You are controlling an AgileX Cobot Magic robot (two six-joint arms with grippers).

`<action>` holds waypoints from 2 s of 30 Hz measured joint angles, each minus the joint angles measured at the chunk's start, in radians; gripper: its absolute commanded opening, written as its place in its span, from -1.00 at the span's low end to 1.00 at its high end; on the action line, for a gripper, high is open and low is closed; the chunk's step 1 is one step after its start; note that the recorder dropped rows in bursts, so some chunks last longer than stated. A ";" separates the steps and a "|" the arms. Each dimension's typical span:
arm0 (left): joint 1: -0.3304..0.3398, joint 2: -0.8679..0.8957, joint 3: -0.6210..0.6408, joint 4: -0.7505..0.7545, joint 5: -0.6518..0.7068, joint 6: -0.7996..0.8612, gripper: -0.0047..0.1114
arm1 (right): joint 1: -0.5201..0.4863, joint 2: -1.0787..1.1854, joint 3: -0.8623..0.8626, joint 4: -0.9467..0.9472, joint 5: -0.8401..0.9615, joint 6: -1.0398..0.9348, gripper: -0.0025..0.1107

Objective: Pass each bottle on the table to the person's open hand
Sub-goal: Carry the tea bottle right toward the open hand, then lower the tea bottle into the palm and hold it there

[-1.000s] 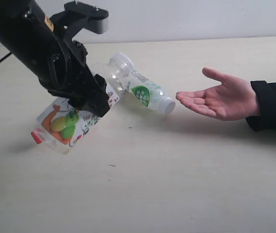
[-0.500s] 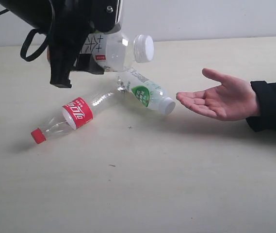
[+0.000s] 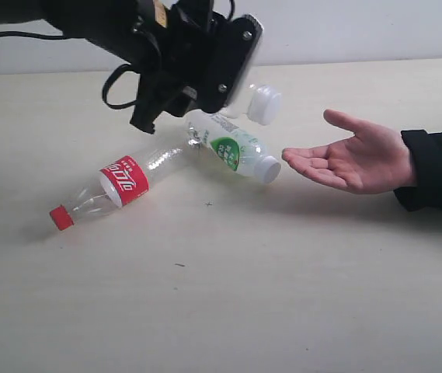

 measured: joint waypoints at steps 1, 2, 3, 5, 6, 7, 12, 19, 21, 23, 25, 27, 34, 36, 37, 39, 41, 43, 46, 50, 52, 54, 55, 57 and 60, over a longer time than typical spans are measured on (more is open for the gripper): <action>-0.013 0.018 -0.016 0.015 -0.002 0.000 -0.92 | 0.000 0.000 0.000 0.000 0.000 0.000 -0.96; -0.022 0.036 -0.029 0.028 -0.004 0.002 -0.92 | 0.000 0.000 0.000 0.000 0.000 0.000 -0.96; -0.034 0.054 -0.047 0.034 -0.006 0.002 -0.92 | 0.000 0.000 0.000 0.000 0.000 0.000 -0.96; -0.052 0.087 -0.081 0.043 -0.009 0.004 -0.92 | 0.000 0.000 0.000 0.000 0.000 0.000 -0.96; -0.059 0.105 -0.101 0.047 -0.010 0.004 -0.92 | 0.000 0.000 0.000 0.000 0.000 0.000 -0.96; -0.066 0.124 -0.118 0.047 -0.011 0.008 -0.92 | 0.000 0.000 0.000 0.000 0.000 0.000 -0.96; -0.105 0.200 -0.177 0.052 -0.016 0.078 -0.92 | 0.000 0.000 0.000 0.000 0.000 0.000 -0.96; -0.140 0.279 -0.231 0.056 -0.026 0.137 -0.92 | 0.000 0.000 0.000 0.000 0.000 0.000 -0.96; -0.150 0.295 -0.234 0.056 -0.036 0.157 -0.92 | 0.000 0.000 0.000 0.000 0.000 0.000 -0.96; -0.159 0.306 -0.234 0.050 -0.067 0.167 -0.92 | 0.000 0.000 0.000 0.000 0.000 0.000 -0.96; -0.164 0.312 -0.234 0.045 -0.099 0.172 -0.92 | 0.000 0.000 0.000 0.000 0.000 0.000 -0.96; -0.171 0.319 -0.240 0.036 -0.119 0.174 -0.92 | 0.000 0.000 0.000 0.000 0.000 0.000 -0.96; -0.191 0.345 -0.248 0.034 -0.134 0.180 -0.92 | 0.000 0.000 0.000 0.000 0.000 0.000 -0.96; -0.198 0.349 -0.248 0.034 -0.139 0.180 -0.92 | 0.000 0.000 0.000 0.000 0.000 0.000 -0.96; -0.203 0.349 -0.248 0.034 -0.145 0.180 -0.92 | 0.000 0.000 0.000 0.000 0.000 0.000 -0.96; -0.211 0.350 -0.248 0.032 -0.157 0.180 -0.92 | 0.000 0.000 0.000 0.000 0.000 0.000 -0.96; -0.215 0.352 -0.248 0.032 -0.175 0.180 -0.92 | 0.000 0.000 0.000 0.000 0.000 0.000 -0.96; -0.217 0.352 -0.248 0.030 -0.185 0.180 -0.92 | 0.000 0.000 0.000 0.000 0.000 0.000 -0.96; -0.217 0.354 -0.248 0.030 -0.191 0.180 -0.92 | 0.000 0.000 0.000 0.000 0.000 0.000 -0.96; -0.228 0.367 -0.248 0.030 -0.205 0.180 -0.92 | 0.000 0.000 0.000 0.000 0.000 0.000 -0.96; -0.230 0.381 -0.248 0.028 -0.212 0.184 -0.92 | 0.000 0.000 0.000 0.000 0.000 0.000 -0.96; -0.235 0.395 -0.248 0.028 -0.223 0.191 -0.92 | 0.000 0.000 0.000 0.000 0.000 0.000 -0.96; -0.237 0.402 -0.248 0.028 -0.228 0.193 -0.92 | 0.000 0.000 0.000 0.000 0.000 0.000 -0.96; -0.237 0.411 -0.248 0.026 -0.239 0.195 -0.92 | 0.000 0.000 0.000 0.000 0.000 0.000 -0.96; -0.237 0.425 -0.248 0.026 -0.245 0.195 -0.92 | 0.000 0.000 0.000 0.000 0.000 0.000 -0.96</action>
